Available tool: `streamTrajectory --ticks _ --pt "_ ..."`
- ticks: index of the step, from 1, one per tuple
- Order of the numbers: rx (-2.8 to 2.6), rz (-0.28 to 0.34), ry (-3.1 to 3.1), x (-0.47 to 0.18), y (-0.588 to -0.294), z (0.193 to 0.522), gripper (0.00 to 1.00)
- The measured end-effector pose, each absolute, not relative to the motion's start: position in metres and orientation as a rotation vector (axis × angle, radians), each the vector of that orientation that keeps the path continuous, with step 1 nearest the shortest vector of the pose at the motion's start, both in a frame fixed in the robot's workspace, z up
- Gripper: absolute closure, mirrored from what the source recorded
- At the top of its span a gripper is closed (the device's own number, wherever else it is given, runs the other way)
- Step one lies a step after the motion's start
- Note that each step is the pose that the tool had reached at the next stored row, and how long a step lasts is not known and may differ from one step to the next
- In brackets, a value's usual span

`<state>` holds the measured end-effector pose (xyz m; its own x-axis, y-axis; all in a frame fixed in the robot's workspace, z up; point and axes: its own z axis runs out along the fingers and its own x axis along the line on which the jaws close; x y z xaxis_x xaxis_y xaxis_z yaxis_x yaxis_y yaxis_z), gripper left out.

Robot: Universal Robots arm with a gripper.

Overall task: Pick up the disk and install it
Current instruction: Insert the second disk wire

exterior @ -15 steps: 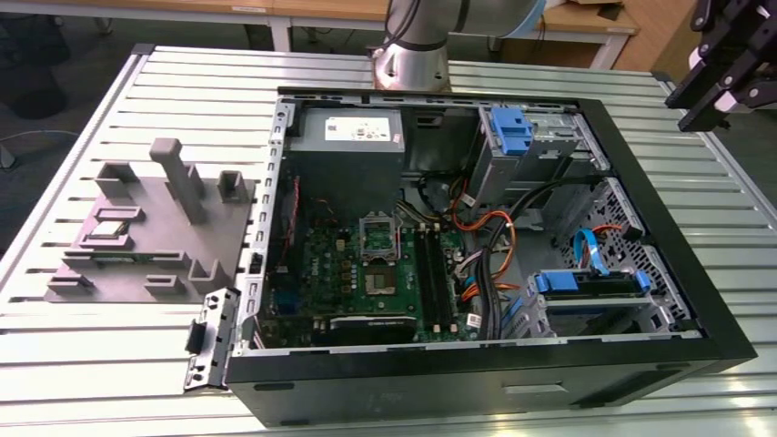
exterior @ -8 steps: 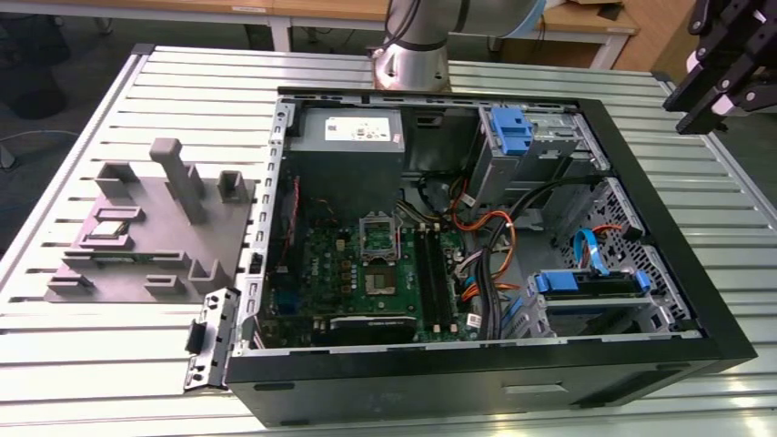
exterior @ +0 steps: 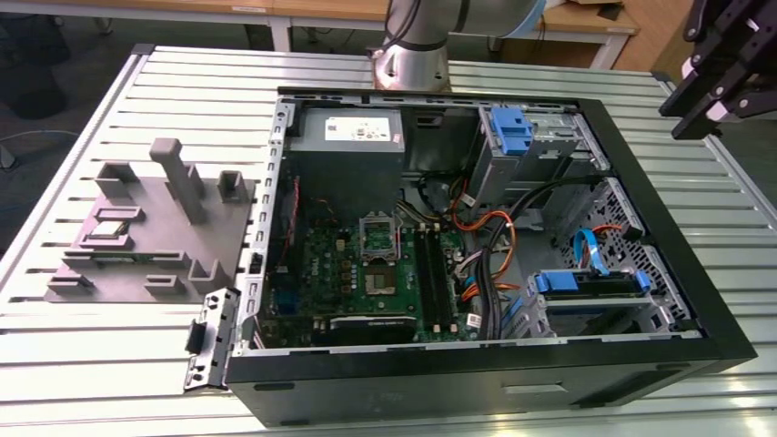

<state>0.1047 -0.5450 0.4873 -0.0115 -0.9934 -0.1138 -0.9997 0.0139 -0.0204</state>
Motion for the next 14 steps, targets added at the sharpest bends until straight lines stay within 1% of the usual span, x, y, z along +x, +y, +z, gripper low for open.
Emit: streamTrajectory --ticks 14 --pt "-2.139 0.1 2.167 0.119 -0.544 0.483 0.71"
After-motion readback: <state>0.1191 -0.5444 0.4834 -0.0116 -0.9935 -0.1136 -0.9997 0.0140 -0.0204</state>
